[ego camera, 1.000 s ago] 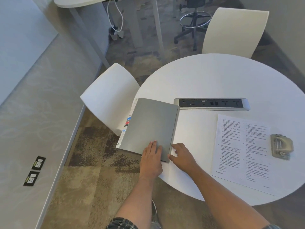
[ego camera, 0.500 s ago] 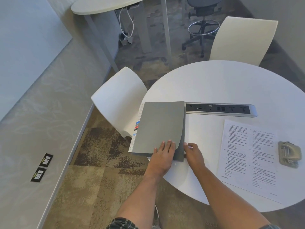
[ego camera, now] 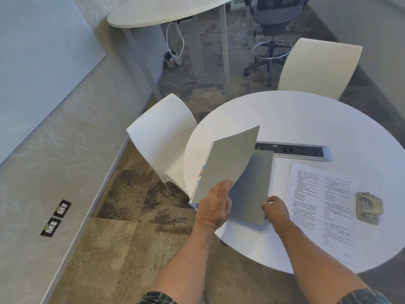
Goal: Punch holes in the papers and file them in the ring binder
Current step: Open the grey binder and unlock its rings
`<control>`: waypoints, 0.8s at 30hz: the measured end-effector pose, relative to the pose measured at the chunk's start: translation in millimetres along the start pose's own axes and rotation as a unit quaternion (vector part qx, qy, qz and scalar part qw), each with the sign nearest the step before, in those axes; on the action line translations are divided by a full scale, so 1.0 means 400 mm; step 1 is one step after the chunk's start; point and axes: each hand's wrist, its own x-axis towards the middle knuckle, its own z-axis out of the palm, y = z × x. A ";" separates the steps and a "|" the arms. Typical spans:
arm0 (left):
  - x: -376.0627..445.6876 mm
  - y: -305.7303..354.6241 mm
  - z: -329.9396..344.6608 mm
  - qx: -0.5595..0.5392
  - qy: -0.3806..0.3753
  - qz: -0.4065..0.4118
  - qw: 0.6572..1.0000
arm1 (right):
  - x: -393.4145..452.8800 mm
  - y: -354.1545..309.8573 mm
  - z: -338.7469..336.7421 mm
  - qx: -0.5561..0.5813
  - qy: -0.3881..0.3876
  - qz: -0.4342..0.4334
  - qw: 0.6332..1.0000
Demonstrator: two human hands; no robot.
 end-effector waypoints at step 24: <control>-0.048 -0.164 -0.120 -0.090 0.250 -0.588 0.764 | -0.065 0.114 -0.245 -0.201 0.048 0.054 0.977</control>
